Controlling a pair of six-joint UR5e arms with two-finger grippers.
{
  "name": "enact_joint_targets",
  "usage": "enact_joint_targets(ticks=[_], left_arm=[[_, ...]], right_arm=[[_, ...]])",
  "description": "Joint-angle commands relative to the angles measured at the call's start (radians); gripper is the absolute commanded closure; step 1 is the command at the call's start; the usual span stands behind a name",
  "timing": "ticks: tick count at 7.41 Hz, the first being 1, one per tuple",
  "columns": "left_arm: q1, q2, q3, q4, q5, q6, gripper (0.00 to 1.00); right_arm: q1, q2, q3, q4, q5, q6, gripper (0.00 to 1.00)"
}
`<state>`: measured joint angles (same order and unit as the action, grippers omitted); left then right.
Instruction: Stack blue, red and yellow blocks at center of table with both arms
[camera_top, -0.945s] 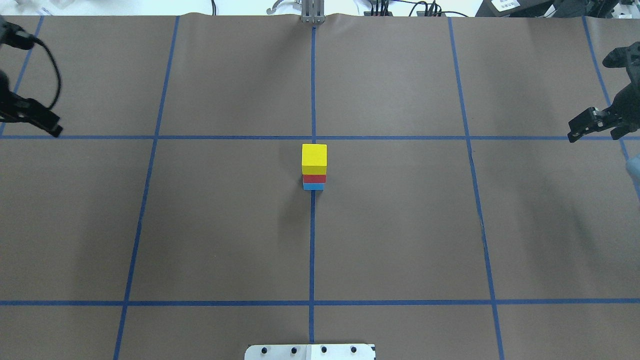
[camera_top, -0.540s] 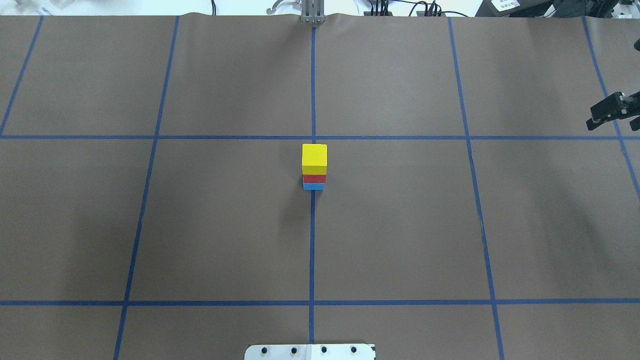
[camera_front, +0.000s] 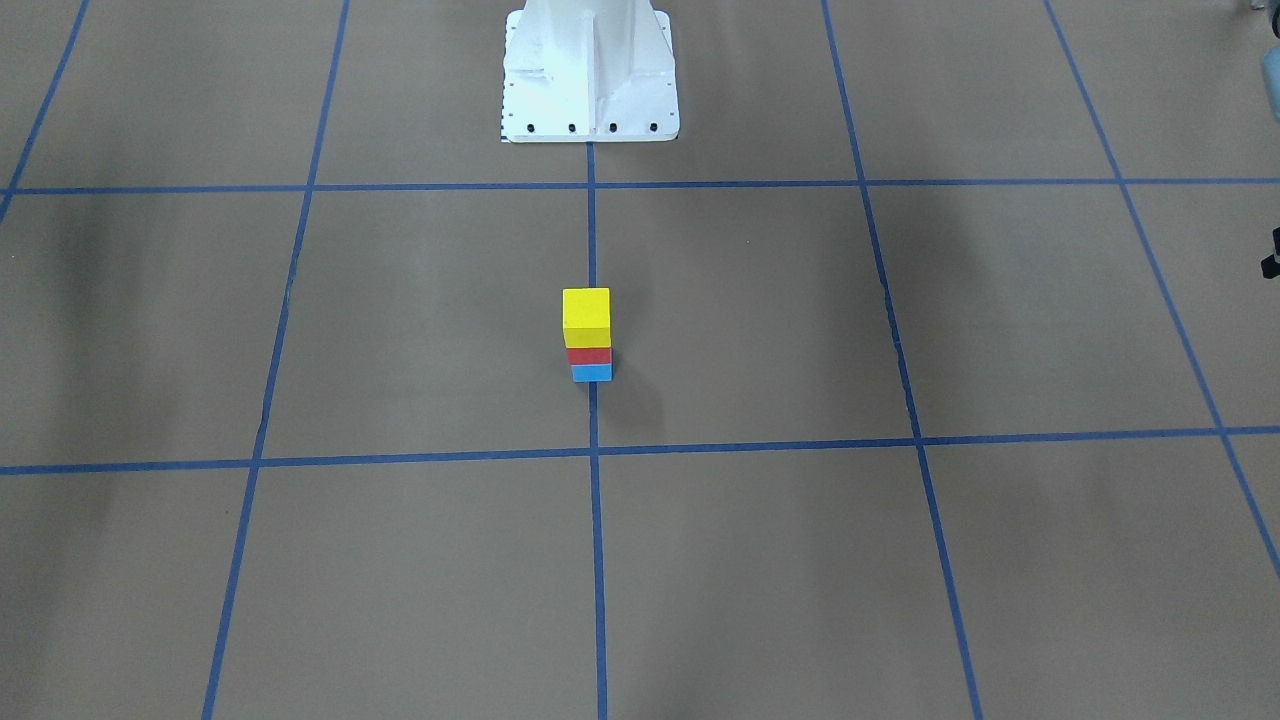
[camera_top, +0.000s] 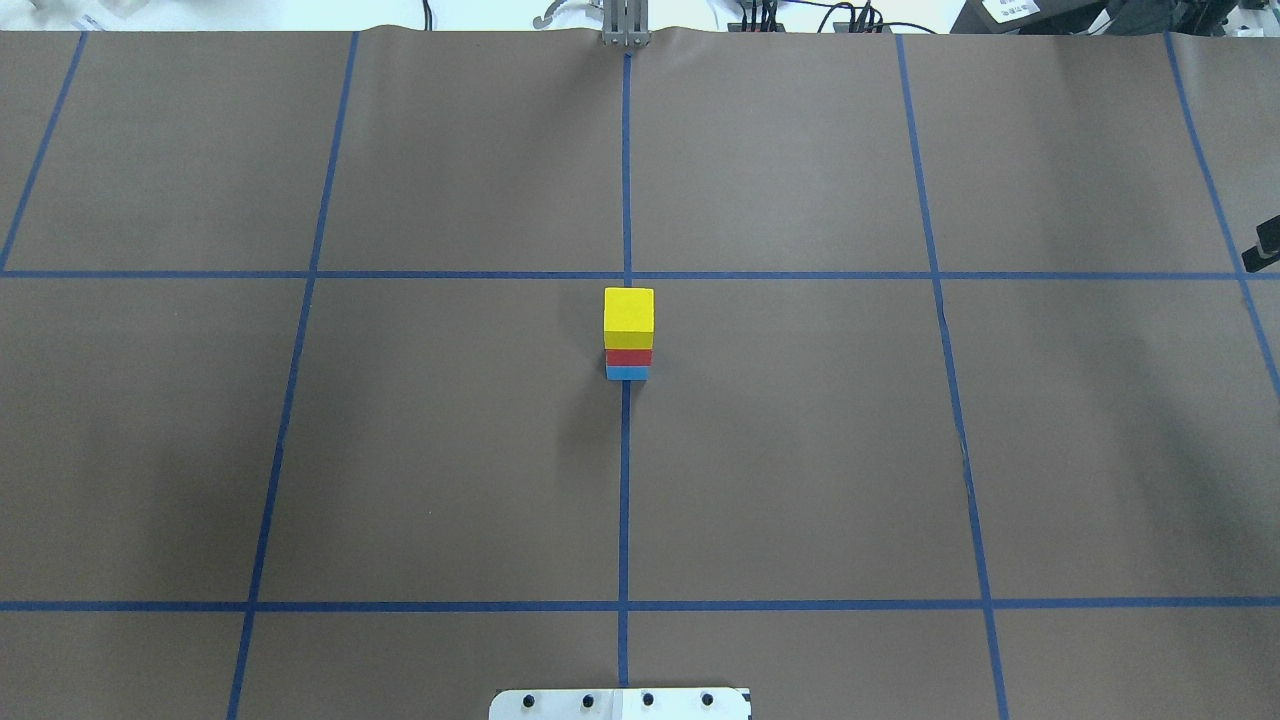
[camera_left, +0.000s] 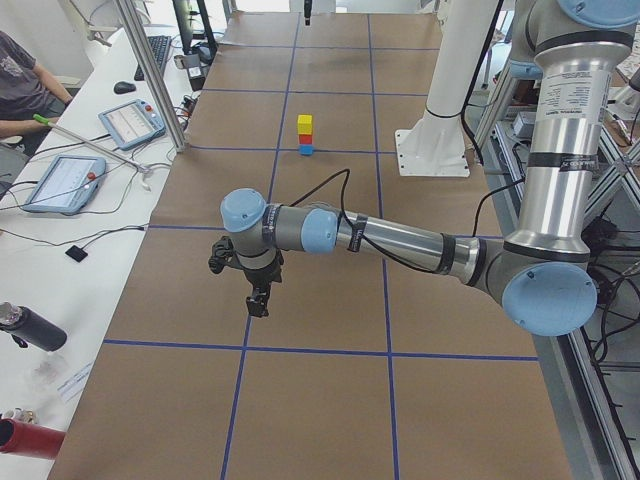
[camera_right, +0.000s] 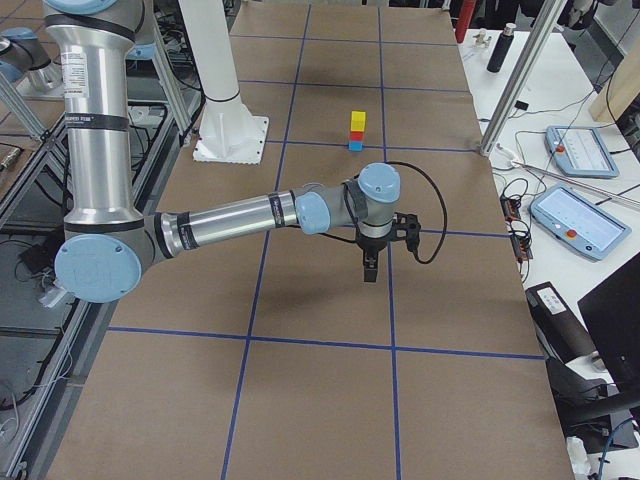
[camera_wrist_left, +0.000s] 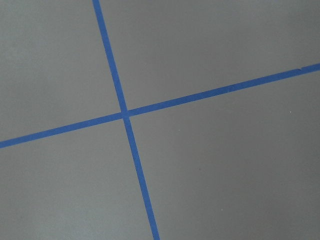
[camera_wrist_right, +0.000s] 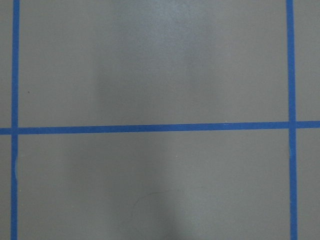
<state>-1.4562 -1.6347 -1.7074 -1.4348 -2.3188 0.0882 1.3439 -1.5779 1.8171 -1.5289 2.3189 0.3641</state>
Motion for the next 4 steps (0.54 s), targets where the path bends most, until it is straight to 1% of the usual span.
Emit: enact_joint_targets(ticks=[1,2,3,4], left_arm=[[-0.01,0.001,0.008,0.002,-0.005,-0.022,0.0],[-0.01,0.003,0.005,-0.009,-0.005,-0.08,0.0],[-0.01,0.006,0.005,-0.012,-0.01,-0.074,0.0],[-0.01,0.004,-0.003,-0.012,-0.031,-0.082,0.0]], right_arm=[[0.006,-0.039,0.025,-0.001,0.011,-0.007,0.0],[0.03,-0.049,0.025,-0.001,0.016,-0.028,0.0],[0.066,-0.053,0.018,-0.013,0.034,-0.086,0.0],[0.076,-0.053,0.016,-0.014,0.036,-0.102,0.0]])
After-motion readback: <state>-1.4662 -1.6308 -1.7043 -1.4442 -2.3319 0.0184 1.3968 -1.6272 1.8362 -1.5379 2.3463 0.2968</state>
